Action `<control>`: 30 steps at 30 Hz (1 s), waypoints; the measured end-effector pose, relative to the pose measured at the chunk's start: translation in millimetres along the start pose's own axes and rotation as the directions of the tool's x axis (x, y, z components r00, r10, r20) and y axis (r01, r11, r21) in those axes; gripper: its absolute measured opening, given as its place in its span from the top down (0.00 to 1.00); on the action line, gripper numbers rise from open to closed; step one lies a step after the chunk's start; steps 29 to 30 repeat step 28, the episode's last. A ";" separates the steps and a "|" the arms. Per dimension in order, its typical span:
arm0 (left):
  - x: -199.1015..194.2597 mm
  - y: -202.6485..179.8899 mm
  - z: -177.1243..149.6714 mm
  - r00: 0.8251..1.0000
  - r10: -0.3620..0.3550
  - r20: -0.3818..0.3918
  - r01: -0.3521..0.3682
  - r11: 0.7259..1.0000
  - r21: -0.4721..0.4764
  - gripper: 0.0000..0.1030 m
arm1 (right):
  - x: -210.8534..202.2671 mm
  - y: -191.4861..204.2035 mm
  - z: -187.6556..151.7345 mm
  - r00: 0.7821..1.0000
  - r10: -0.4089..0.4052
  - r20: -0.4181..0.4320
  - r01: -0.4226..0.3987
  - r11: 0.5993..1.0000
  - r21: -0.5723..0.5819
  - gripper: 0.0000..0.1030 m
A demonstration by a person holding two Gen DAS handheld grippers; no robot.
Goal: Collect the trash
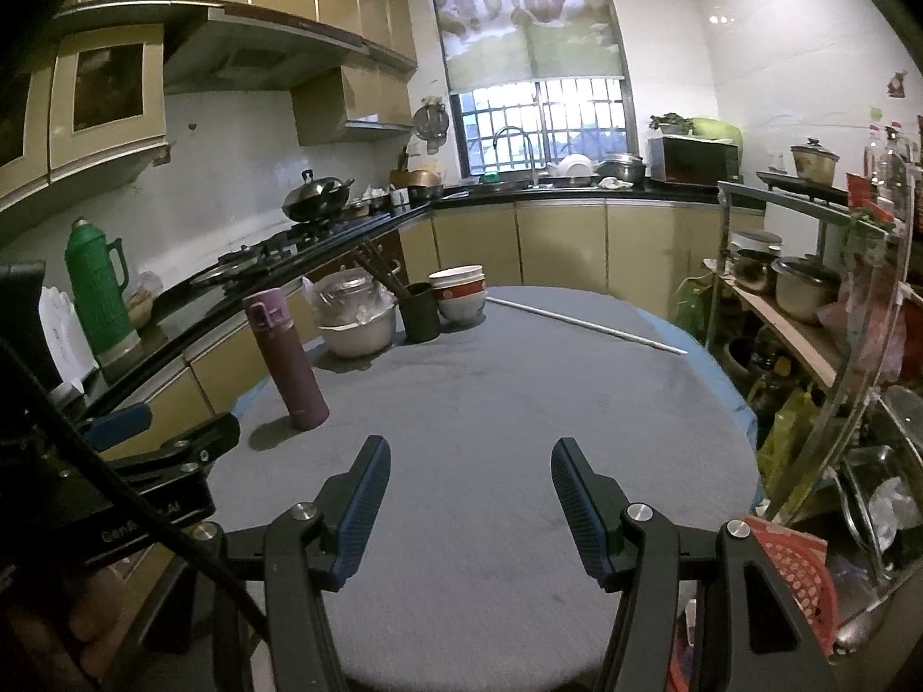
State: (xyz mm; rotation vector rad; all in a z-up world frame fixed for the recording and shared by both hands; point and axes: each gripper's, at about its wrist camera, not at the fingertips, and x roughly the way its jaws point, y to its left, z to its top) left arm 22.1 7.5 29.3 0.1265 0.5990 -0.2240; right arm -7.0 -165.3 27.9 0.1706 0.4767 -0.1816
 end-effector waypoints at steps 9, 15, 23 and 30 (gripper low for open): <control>18.3 13.8 3.6 0.999 0.045 -0.017 -0.045 0.999 -0.021 0.15 | 26.4 8.4 1.7 0.999 0.027 -0.019 -0.028 1.000 -0.012 0.40; 29.8 17.0 5.1 0.997 0.070 -0.033 -0.071 0.997 -0.028 0.15 | 40.8 8.7 1.2 0.998 0.045 -0.033 -0.045 0.999 -0.014 0.40; 47.5 12.1 6.5 0.996 0.076 -0.054 -0.078 0.997 -0.025 0.15 | 62.5 -2.9 3.2 0.998 0.045 -0.046 -0.045 0.999 0.001 0.40; 77.4 5.6 2.7 0.994 0.059 -0.092 -0.062 0.997 -0.036 0.15 | 97.3 -18.6 -3.4 0.998 0.005 -0.055 -0.005 1.000 -0.009 0.38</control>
